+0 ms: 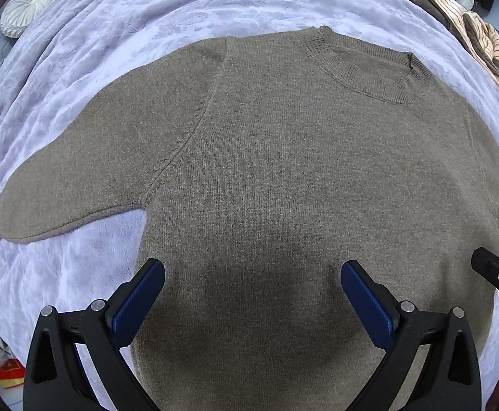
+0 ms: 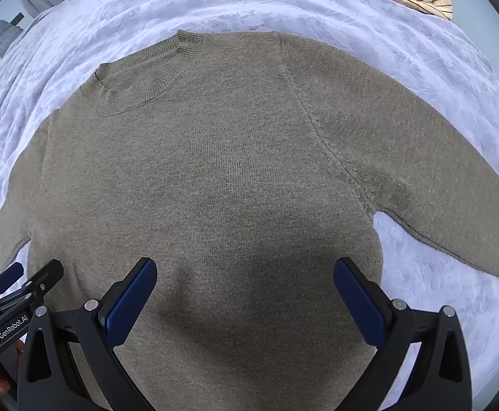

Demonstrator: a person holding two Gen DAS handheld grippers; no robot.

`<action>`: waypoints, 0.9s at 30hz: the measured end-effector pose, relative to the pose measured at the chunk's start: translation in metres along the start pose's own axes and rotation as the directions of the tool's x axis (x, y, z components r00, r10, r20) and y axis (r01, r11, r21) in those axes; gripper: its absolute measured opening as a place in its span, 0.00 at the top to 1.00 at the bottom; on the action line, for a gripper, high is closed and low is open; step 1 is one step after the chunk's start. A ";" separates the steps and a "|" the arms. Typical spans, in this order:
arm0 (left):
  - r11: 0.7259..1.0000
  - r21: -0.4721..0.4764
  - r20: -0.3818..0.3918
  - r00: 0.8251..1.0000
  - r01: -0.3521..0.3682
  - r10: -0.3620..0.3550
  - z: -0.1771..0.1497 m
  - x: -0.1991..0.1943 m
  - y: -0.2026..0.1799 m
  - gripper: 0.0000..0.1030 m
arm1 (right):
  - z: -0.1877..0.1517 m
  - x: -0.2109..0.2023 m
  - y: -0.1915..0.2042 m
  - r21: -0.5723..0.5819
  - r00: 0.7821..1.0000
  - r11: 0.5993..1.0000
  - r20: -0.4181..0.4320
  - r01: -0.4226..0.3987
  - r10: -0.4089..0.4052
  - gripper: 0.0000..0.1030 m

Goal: Fold small clothes

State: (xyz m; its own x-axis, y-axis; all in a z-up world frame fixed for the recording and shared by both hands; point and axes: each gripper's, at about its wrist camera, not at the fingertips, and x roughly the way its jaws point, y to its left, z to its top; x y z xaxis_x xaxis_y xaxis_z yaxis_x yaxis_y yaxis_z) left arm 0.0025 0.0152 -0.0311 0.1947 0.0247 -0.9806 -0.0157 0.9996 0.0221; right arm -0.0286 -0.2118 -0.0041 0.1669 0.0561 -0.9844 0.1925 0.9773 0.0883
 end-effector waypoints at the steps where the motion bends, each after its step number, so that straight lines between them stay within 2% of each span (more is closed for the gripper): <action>1: 1.000 0.000 0.000 1.000 0.001 -0.001 0.000 0.000 0.000 0.00 | -0.001 0.001 0.000 0.000 1.000 1.000 0.001 0.001 -0.001 0.00; 27: 1.000 -0.003 0.001 1.000 0.007 -0.007 -0.002 -0.002 0.003 0.00 | -0.006 0.001 0.005 0.003 1.000 1.000 0.001 0.009 -0.009 0.00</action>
State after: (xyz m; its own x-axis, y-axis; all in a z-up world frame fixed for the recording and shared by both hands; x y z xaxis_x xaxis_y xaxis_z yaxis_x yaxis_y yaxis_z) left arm 0.0007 0.0177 -0.0296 0.1960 0.0179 -0.9804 -0.0170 0.9997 0.0149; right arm -0.0330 -0.2058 -0.0053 0.1661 0.0467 -0.9850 0.1968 0.9772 0.0795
